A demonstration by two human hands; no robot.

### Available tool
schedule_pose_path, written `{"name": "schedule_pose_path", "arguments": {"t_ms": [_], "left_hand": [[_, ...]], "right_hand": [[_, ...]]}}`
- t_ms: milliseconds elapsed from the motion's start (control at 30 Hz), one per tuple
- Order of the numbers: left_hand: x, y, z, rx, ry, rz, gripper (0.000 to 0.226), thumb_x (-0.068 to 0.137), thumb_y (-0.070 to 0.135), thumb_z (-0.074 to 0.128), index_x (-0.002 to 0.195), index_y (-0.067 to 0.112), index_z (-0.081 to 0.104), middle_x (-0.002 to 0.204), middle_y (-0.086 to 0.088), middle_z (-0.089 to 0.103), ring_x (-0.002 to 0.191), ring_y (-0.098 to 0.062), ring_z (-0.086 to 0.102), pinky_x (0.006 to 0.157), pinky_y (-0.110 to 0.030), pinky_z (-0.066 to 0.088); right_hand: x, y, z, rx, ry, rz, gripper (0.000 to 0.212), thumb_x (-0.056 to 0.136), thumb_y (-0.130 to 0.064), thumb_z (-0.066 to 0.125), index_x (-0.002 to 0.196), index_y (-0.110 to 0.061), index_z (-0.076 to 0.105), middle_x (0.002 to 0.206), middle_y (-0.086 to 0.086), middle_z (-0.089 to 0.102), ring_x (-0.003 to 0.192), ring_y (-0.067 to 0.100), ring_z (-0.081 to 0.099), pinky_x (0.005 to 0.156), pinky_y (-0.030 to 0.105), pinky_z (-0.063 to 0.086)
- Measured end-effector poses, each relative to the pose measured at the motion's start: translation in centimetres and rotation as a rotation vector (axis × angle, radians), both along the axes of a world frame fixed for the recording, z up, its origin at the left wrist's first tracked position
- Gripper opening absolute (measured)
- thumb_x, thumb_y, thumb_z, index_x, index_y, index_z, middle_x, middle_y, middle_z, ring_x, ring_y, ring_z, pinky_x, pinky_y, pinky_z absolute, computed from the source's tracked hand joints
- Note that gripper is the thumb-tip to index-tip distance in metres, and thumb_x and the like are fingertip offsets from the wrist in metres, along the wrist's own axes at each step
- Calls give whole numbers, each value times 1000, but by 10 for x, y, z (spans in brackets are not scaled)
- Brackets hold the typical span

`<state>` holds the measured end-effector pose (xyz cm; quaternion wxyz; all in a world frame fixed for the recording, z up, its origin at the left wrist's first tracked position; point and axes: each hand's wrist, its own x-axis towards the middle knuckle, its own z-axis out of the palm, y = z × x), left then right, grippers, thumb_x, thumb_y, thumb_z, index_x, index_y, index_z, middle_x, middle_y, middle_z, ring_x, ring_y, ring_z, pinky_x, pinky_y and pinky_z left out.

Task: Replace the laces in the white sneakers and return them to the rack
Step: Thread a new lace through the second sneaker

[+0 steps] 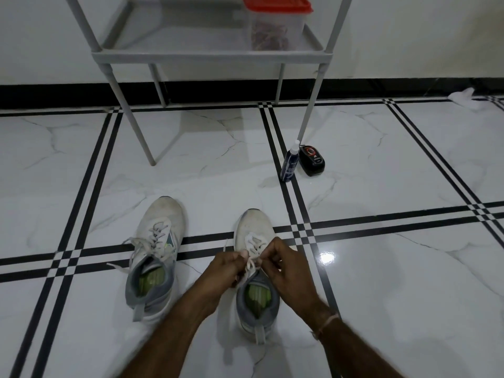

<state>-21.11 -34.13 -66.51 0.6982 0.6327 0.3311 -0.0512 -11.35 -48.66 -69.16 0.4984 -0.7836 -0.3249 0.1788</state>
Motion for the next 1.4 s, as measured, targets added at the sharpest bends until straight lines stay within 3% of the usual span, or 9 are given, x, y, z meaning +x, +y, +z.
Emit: {"name": "schedule_pose_path", "arguments": {"t_ms": [133, 267, 433, 633, 833, 900, 1033, 1133, 1400], "left_hand": [[4, -2, 2, -141, 45, 165, 35, 98, 41, 58, 83, 12, 71, 76, -10, 60, 70, -20, 50, 62, -27, 39], [7, -6, 6, -133, 32, 213, 31, 99, 35, 60, 82, 14, 76, 73, -4, 71, 63, -10, 62, 56, -20, 47], [7, -11, 14, -108, 19, 228, 32, 99, 30, 61, 81, 7, 74, 59, 0, 61, 53, -9, 54, 48, -17, 44], [3, 3, 4, -210, 120, 496, 34, 101, 33, 57, 82, 10, 73, 78, -8, 71, 69, -21, 63, 65, -27, 49], [6, 5, -12, -160, 166, 517, 38, 104, 34, 52, 80, 12, 70, 75, -9, 72, 65, -20, 63, 63, -26, 50], [7, 8, -14, -154, 158, 508, 40, 105, 36, 49, 82, 11, 69, 74, -9, 72, 57, -16, 64, 56, -22, 50], [18, 8, -16, -184, 139, 618, 42, 107, 35, 45, 80, 10, 66, 72, -7, 71, 58, -18, 65, 48, -17, 48], [32, 11, -24, -273, 128, 758, 44, 107, 33, 45, 70, 12, 57, 65, -7, 61, 63, -23, 56, 64, -27, 50], [44, 16, -43, -545, 102, 915, 41, 105, 11, 36, 66, 19, 42, 50, 2, 44, 48, -14, 37, 56, -27, 36]], "right_hand": [[-5, 0, 7, 63, -24, 17, 10, 97, -25, 69, 101, -16, 71, 101, -10, 70, 98, 10, 67, 79, 26, 59], [-13, 3, 16, 39, -8, -6, 38, 88, -52, 72, 108, -19, 74, 112, -11, 67, 104, 9, 66, 86, 24, 58], [-10, 6, 11, 83, -88, -37, 16, 100, -21, 65, 107, -12, 77, 110, -6, 69, 105, 9, 66, 84, 29, 60], [-5, -21, 5, 180, 374, -180, 23, 91, -23, 65, 80, -3, 70, 116, -1, 64, 116, 19, 62, 86, 29, 56], [-9, -23, 8, 249, 761, -82, 33, 104, -9, 47, 108, 20, 62, 116, 19, 72, 116, 29, 67, 99, 39, 55], [-5, -18, 13, 255, 817, -65, 41, 104, -15, 46, 101, 25, 57, 112, 14, 74, 107, 26, 68, 97, 40, 51], [-6, 1, 13, 236, 993, -195, 23, 99, -32, 54, 90, -11, 53, 72, 2, 53, 58, 12, 36, 63, 26, 37], [-7, 12, 6, 230, 1015, -214, 13, 105, -27, 45, 106, -14, 49, 64, -2, 43, 53, 10, 25, 54, 23, 27], [-8, 11, 1, 272, 1080, -300, 32, 105, -20, 44, 73, -18, 44, 60, 0, 40, 52, 10, 25, 56, 30, 18]]}}
